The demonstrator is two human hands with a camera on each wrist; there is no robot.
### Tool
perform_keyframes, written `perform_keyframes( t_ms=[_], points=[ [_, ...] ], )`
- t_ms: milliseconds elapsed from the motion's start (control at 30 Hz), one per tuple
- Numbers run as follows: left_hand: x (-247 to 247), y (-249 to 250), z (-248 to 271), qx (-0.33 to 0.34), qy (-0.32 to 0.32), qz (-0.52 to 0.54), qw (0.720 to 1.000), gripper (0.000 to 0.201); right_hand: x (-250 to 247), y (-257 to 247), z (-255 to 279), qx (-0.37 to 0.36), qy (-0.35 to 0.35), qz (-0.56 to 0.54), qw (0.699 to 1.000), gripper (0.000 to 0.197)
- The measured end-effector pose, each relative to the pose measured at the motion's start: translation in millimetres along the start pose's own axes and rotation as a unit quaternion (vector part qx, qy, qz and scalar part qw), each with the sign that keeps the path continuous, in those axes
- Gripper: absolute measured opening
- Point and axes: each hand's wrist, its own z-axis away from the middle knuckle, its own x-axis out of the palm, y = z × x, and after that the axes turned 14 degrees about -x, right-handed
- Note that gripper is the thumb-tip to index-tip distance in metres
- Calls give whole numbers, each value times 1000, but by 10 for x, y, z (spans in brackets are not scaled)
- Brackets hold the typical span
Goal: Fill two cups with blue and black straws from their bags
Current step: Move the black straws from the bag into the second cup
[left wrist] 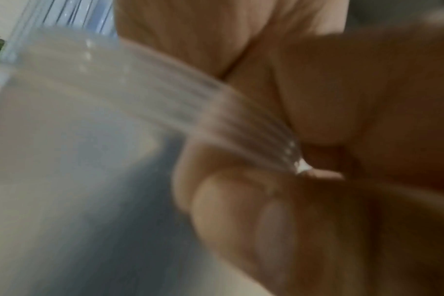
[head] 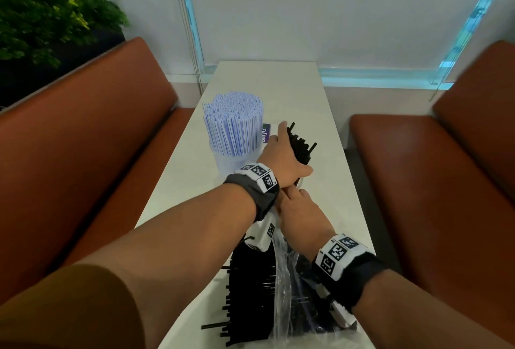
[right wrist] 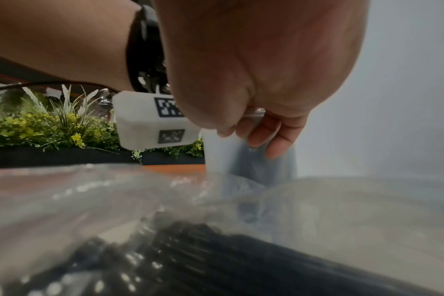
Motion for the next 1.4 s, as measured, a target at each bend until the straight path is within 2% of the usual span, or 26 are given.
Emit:
perform_keyframes(
  t_ms=[67,167,267,333,433,533,633,667,733,800,833,900,933,1033,1133,1233,1300,1400],
  points=[
    [-9,-59,-57,7,20,60,998,105,17,-1,-3,20,28,-47,998,55],
    [-110,-171,-82,7,43,151,988,79,43,7,5,29,38,-57,997,39],
    [-224,-239,-59,17,79,244,966,66,73,1,6,38,52,-53,996,29],
    [-273,-272,-29,22,76,253,964,66,88,2,1,37,62,-46,996,27],
    [-285,-341,27,34,32,145,988,74,73,-3,-1,36,56,-50,997,35],
    [-332,-304,43,75,69,95,990,83,41,-6,3,43,47,-56,996,39],
    [-373,-233,56,145,95,31,984,91,36,-2,-4,44,42,-62,996,44],
    [-365,-219,58,167,88,-15,982,87,35,-1,-4,44,43,-67,996,44],
    [-340,-202,76,199,41,-99,974,67,31,0,-13,42,44,-64,996,41],
    [-329,-212,77,207,16,-78,975,51,35,-2,-26,44,42,-61,996,37],
    [-339,-215,83,207,24,-36,977,52,39,-1,-31,46,41,-61,996,36],
    [-354,-212,100,221,35,20,975,70,48,8,-35,46,28,-50,997,38],
    [-350,-211,117,231,25,9,973,82,61,18,-37,46,18,-46,998,44],
    [-284,-191,177,265,15,-113,957,99,61,42,-69,64,-37,-45,996,62],
    [-194,-153,163,302,41,-181,935,82,29,30,-84,58,-68,-30,996,60],
    [-177,-123,99,336,66,-201,918,51,11,14,-35,56,-9,-71,996,64],
    [-210,-138,23,336,90,-215,913,38,0,-6,-7,51,26,-84,995,52],
    [-271,-177,-126,315,108,-239,912,31,-4,-10,-1,40,37,-72,996,33]
  ],
)
